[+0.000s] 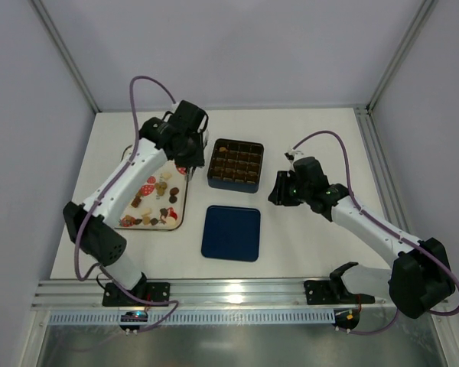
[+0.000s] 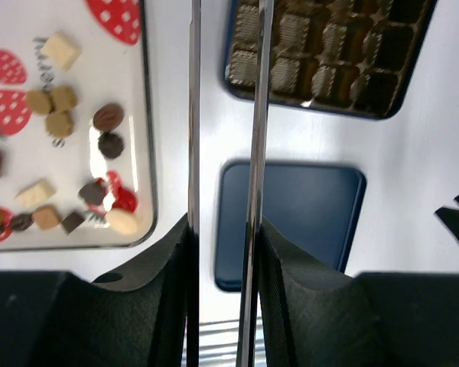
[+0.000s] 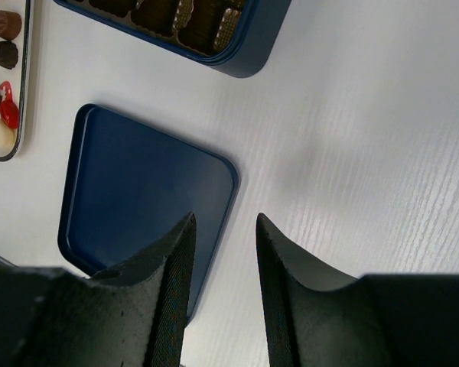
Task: Pack the chocolate
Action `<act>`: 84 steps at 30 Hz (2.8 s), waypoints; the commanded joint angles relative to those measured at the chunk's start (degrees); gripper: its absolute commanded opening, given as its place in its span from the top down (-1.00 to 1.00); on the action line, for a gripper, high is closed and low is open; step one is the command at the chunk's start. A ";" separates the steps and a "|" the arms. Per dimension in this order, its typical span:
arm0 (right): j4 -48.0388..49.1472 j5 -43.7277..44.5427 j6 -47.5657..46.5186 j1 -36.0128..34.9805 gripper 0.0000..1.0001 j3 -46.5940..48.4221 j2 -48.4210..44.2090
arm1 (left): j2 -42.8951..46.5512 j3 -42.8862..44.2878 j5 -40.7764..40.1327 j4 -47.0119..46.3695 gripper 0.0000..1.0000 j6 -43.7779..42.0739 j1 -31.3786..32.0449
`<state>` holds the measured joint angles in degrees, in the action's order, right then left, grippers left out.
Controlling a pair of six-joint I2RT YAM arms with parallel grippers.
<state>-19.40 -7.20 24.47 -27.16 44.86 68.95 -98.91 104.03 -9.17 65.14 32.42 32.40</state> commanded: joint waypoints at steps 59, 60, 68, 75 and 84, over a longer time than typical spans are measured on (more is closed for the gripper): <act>5.34 -4.14 0.40 0.09 0.21 -2.41 1.45 | 16.21 -36.44 -0.24 -6.43 0.29 -3.68 -14.03; 5.42 -4.14 0.40 0.09 0.22 -2.50 1.37 | 16.03 -36.53 -0.15 -6.61 0.30 -3.95 -14.03; 5.69 -4.22 0.49 0.09 0.22 -2.76 1.72 | 15.86 -36.35 -0.06 -6.52 0.47 -3.95 -14.39; 5.51 -4.05 0.49 0.09 0.22 -2.32 1.54 | 17.09 -33.10 0.91 -3.27 0.65 -4.47 -14.38; 5.07 -3.61 0.58 0.09 0.22 -1.62 1.54 | 18.32 -26.34 2.31 0.86 0.67 -4.30 -13.07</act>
<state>-15.88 -10.72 24.36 -27.16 42.39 70.54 -82.85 73.65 -7.70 64.25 29.04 18.59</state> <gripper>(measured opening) 0.392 0.276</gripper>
